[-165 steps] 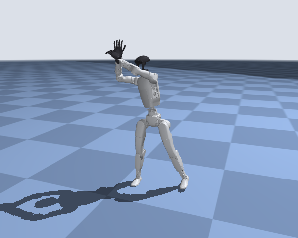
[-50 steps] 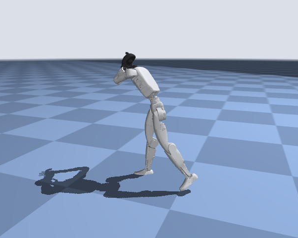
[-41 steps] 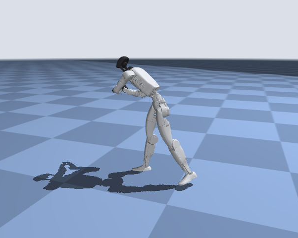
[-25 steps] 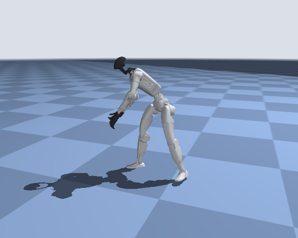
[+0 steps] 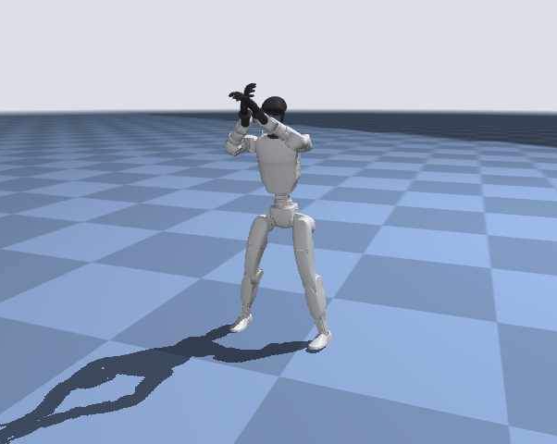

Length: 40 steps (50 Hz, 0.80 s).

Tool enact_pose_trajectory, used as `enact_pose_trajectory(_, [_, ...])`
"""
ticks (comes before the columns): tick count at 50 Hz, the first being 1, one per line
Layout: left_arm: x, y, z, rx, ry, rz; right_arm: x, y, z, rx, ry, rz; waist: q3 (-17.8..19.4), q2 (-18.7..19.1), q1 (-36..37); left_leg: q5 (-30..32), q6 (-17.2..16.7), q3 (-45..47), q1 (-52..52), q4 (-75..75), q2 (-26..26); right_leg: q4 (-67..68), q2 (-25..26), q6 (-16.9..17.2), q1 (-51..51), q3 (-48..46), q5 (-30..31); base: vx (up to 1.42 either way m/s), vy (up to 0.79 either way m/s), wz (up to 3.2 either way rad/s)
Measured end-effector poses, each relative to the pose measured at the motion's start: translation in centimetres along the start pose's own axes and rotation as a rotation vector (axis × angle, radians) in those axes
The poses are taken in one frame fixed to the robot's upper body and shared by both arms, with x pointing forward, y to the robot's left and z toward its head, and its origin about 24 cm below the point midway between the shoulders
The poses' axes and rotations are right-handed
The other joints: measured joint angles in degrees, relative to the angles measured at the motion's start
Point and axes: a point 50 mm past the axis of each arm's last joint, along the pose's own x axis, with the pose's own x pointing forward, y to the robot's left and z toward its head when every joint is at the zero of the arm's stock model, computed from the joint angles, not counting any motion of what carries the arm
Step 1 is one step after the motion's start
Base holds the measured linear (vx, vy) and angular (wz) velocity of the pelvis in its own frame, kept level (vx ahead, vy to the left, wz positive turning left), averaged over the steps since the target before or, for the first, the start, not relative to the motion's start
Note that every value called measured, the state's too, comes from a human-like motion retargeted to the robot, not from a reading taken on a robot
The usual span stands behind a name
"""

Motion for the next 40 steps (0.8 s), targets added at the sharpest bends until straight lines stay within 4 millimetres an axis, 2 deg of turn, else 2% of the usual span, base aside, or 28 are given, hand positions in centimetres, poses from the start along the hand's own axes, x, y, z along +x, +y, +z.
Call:
enact_pose_trajectory(3, [0.2, 0.2, -0.3, 0.019, 0.026, 0.001, 0.3, 0.0, 0.1, 0.031, 0.003, -0.023, -1.44, -0.98, -0.93, -0.25, 0.73, -2.09, 1.27, -0.32, 0.36, 2.26, 1.00, -0.73, 1.10, -4.05, -0.86, 0.17, -0.07, 0.59])
enact_pose_trajectory(8, [-0.4, -0.5, -2.0, 0.035, 0.076, -0.040, -0.2, 0.8, -0.7, 0.067, 0.018, -0.021, -3.42, -2.65, -1.32, -0.89, 1.93, -3.40, 3.07, -0.28, 1.01, 1.93, 1.10, -1.76, 4.15, -7.31, -2.61, 0.13, -0.13, 0.19])
enact_pose_trajectory(12, [-1.8, -2.2, -3.3, -0.045, 0.097, -0.063, -1.7, 1.3, -1.7, 0.078, 0.016, 0.005, -4.22, -3.63, -1.61, -0.68, 2.19, -3.46, 4.06, -0.83, 1.54, 0.75, 1.60, 0.07, 5.45, -7.39, -2.60, 0.06, -0.13, 0.01])
enact_pose_trajectory(15, [-4.1, -4.4, -4.5, -0.167, 0.124, -0.068, -4.0, 1.2, -2.8, 0.063, 0.011, 0.019, -4.38, -3.57, -2.60, -0.40, 2.35, -4.11, 4.33, -1.48, 2.20, 0.20, 2.27, 0.61, 6.08, -8.28, -2.56, 0.00, -0.11, 0.16])
enact_pose_trajectory(17, [-6.6, -6.4, -5.7, -0.258, 0.163, -0.071, -6.1, 0.9, -4.0, 0.034, 0.021, 0.019, -4.09, -3.26, -3.84, -0.36, 2.46, -4.91, 4.17, -1.67, 2.66, -0.45, 2.77, 0.58, 6.63, -9.00, -2.60, -0.04, -0.10, 0.28])
enact_pose_trajectory(19, [-10.0, -8.6, -7.2, -0.351, 0.231, -0.076, -8.8, 0.6, -5.5, 0.005, 0.056, 0.015, -3.45, -2.93, -5.43, -0.31, 2.55, -5.77, 3.75, -1.68, 2.96, -1.24, 3.14, 0.59, 7.06, -9.66, -2.57, -0.07, -0.09, 0.27])
enact_pose_trajectory(23, [-19.0, -12.7, -10.0, -0.540, 0.450, -0.103, -15.2, 0.6, -9.0, 0.037, 0.205, 0.002, -0.07, -2.90, -8.98, -0.32, 2.66, -5.71, 2.44, -1.75, 3.06, -2.55, 3.21, 0.97, 6.58, -10.12, -2.14, -0.12, -0.05, 0.10])
enact_pose_trajectory(25, [-23.9, -14.2, -10.8, -0.629, 0.578, -0.125, -18.5, 1.1, -10.4, 0.102, 0.302, -0.004, 2.81, -3.46, -10.81, -0.18, 2.56, -2.09, 1.56, -1.75, 3.55, -2.91, 2.89, 1.25, 5.48, -9.98, -1.71, -0.17, -0.01, -0.04])
enact_pose_trajectory(27, [-28.2, -15.2, -11.1, -0.713, 0.695, -0.143, -21.3, 1.8, -11.3, 0.172, 0.389, -0.007, 6.42, -4.61, -12.65, 0.20, 2.41, 5.54, 0.64, -1.46, 4.80, -3.21, 2.35, 1.49, 3.90, -9.90, -1.06, -0.20, 0.02, -0.03])
enact_pose_trajectory(30, [-33.4, -15.5, -10.8, -0.823, 0.832, -0.136, -24.6, 2.9, -11.8, 0.250, 0.484, 0.006, 11.94, -7.24, -15.28, 0.26, 2.38, 18.58, -0.31, -0.86, 6.91, -3.91, 1.38, 1.83, 1.34, -10.07, 0.25, -0.23, 0.05, 0.03])
enact_pose_trajectory(32, [-35.8, -15.0, -10.3, -0.873, 0.885, -0.109, -26.0, 3.5, -11.7, 0.272, 0.520, 0.031, 15.23, -9.48, -16.54, -0.71, 2.03, 25.28, -0.77, -0.30, 8.06, -4.37, 0.84, 1.88, -0.16, -10.43, 1.09, -0.23, 0.08, 0.13])
enact_pose_trajectory(35, [-37.8, -14.1, -9.6, -0.908, 0.916, -0.075, -27.4, 4.5, -11.4, 0.276, 0.547, 0.077, 19.66, -12.86, -17.15, -2.11, 1.34, 32.22, -2.19, 1.67, 9.97, -4.36, 0.33, 0.10, -2.16, -11.21, 2.24, -0.22, 0.11, 0.27])
enact_pose_trajectory(37, [-38.3, -13.7, -8.9, -0.924, 0.912, -0.063, -27.9, 4.9, -11.1, 0.261, 0.546, 0.093, 22.26, -14.90, -16.39, -2.06, 0.94, 33.62, -4.45, 4.51, 11.14, -3.86, -0.07, 0.10, -3.15, -12.14, 2.57, -0.22, 0.11, 0.45])
enact_pose_trajectory(40, [-39.1, -13.8, -7.3, -0.941, 0.914, -0.059, -29.3, 5.4, -10.5, 0.232, 0.540, 0.090, 23.77, -16.39, -14.50, -0.93, 0.32, 30.36, -11.37, 11.15, 12.99, -2.22, -0.10, -0.62, -5.42, -14.15, 2.19, -0.20, 0.14, 0.63])
